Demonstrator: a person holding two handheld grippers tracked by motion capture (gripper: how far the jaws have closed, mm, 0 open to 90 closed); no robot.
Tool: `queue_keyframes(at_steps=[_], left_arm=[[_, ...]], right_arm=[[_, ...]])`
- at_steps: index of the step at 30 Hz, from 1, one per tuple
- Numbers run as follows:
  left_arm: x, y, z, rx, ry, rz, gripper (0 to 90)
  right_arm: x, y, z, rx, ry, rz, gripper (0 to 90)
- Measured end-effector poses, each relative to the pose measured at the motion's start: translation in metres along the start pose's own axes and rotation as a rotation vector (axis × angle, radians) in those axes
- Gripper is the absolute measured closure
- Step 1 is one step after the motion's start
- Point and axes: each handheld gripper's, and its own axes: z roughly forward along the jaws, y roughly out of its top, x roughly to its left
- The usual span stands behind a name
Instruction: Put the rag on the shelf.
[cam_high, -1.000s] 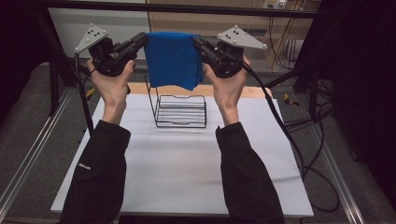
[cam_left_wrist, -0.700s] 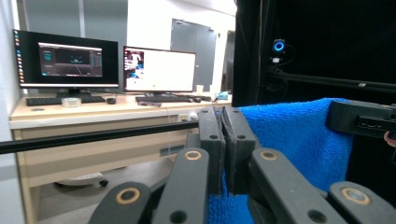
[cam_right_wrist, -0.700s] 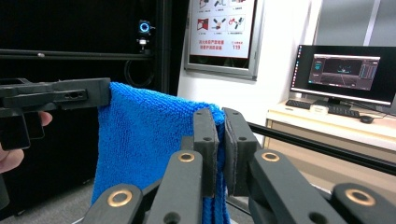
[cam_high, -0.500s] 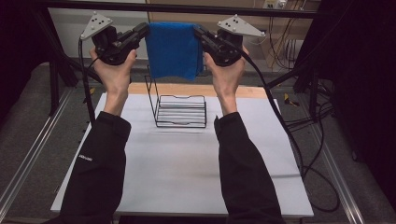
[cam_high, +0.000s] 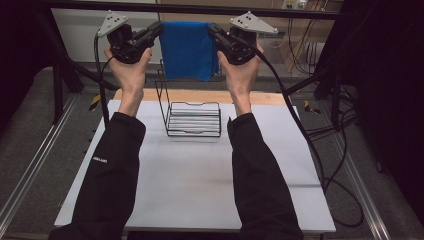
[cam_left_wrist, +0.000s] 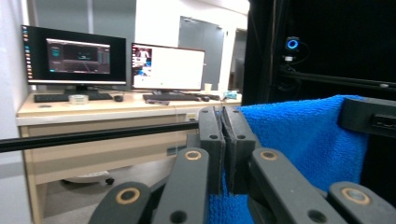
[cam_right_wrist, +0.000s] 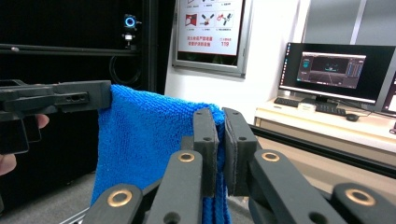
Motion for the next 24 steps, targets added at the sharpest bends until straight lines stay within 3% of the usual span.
queue_keyframes(at_steps=[4,12,16,21,24], left_arm=[[0.006,-0.004,0.003,0.006,0.003,-0.006,87.1],[0.009,-0.015,0.005,0.033,0.012,0.027,87.1],[0.011,-0.020,0.003,0.044,-0.008,0.023,87.1],[0.008,-0.031,0.001,0.079,-0.019,0.055,87.1],[0.008,-0.038,0.000,0.093,-0.025,0.048,87.1]], right_arm=[[-0.001,-0.004,0.008,0.005,0.000,0.012,85.4],[-0.003,-0.013,0.017,0.044,-0.014,-0.008,85.3],[-0.005,-0.020,0.016,0.060,-0.002,-0.002,85.3],[-0.006,-0.032,0.012,0.087,0.010,0.015,85.2],[-0.007,-0.041,0.009,0.102,0.018,0.025,85.2]])
